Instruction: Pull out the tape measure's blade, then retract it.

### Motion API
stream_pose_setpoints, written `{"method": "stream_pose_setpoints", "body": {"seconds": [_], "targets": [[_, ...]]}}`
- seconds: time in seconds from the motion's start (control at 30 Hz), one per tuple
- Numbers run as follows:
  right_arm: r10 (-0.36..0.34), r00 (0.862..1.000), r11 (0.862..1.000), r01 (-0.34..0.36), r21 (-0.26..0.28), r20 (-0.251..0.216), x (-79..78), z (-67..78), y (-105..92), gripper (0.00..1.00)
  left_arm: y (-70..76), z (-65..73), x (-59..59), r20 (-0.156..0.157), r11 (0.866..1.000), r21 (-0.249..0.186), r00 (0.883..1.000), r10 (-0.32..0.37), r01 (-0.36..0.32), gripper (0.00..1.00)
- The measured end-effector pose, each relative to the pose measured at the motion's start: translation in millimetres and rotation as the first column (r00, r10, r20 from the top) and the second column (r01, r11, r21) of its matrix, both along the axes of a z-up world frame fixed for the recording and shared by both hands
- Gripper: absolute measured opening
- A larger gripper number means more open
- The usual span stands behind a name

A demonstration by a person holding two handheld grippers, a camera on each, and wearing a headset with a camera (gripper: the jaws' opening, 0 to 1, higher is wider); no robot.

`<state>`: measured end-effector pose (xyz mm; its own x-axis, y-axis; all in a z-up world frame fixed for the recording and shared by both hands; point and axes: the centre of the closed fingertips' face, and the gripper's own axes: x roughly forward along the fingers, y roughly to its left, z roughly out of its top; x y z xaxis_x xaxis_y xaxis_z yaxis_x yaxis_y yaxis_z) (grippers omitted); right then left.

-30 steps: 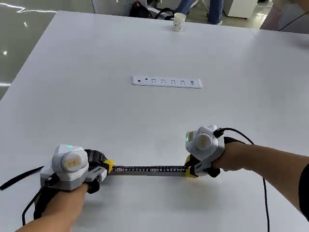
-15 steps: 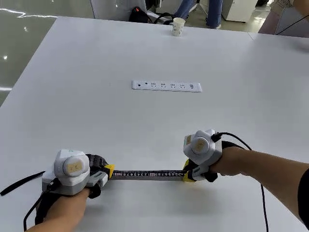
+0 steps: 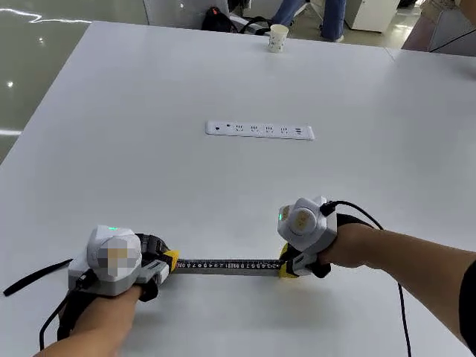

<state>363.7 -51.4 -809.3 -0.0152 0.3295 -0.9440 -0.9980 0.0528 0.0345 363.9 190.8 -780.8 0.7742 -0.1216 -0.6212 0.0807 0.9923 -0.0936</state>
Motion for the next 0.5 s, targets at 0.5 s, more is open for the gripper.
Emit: {"method": "stream_pose_setpoints", "body": {"seconds": [0.5], "targets": [[0.004, 1.000, 1.000, -0.004, -0.015, 0.002, 0.1, -0.5, 5.1, 0.10, 0.1, -0.4, -0.4, -0.007, 1.000, 0.011, 1.000, -0.004, 0.004, 0.64]]}}
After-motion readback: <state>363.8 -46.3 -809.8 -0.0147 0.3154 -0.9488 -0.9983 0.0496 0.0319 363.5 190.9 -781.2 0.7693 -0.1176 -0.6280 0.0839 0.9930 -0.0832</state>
